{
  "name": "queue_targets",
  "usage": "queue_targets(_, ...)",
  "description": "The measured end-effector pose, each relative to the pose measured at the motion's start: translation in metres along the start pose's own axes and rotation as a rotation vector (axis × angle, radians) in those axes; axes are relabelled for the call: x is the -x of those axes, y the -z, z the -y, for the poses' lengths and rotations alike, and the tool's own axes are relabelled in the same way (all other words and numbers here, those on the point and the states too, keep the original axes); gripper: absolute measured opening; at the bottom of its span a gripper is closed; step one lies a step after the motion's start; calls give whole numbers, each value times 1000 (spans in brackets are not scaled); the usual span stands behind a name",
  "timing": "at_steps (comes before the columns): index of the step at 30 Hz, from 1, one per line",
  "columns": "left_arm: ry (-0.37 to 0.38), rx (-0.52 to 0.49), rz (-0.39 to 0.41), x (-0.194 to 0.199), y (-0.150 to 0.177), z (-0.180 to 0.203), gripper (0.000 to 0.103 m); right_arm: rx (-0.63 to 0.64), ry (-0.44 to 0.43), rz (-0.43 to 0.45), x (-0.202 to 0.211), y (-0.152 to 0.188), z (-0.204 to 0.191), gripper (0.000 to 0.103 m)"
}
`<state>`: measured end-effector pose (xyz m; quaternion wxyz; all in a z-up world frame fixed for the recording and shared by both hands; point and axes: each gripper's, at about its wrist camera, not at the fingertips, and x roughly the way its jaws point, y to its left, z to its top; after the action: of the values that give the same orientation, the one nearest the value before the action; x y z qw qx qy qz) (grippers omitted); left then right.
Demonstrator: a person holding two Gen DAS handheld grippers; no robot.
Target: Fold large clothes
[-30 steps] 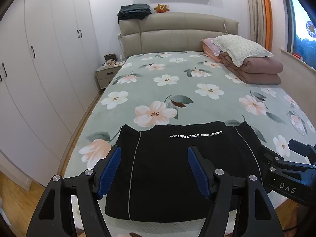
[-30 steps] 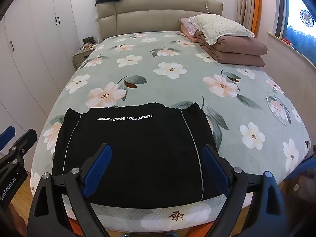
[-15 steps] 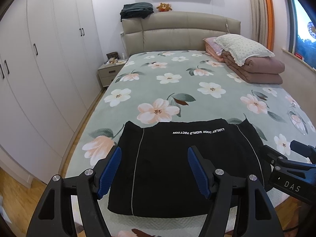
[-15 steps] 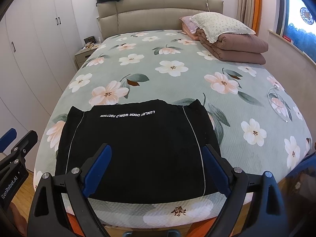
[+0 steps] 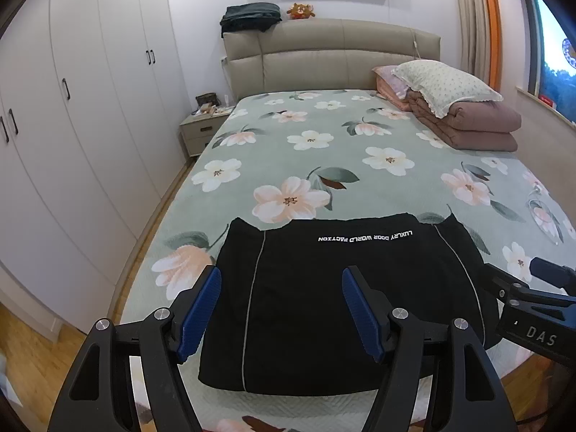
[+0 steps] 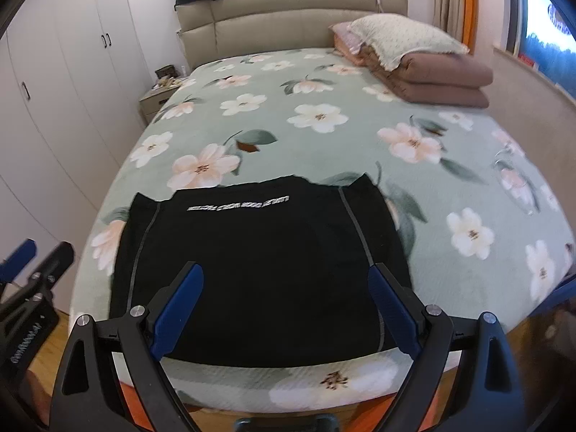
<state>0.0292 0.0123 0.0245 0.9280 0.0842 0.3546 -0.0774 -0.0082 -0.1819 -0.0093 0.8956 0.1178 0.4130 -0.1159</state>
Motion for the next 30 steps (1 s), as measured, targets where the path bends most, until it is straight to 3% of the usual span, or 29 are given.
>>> queue_targets(21,-35,-8,10,-2,1,-3,71,1,9,-8,-6,-1,-6,94)
queue_targets(30,-113,29,41,0,-1,-14,71,16,8,-17,-10,0,-9,94)
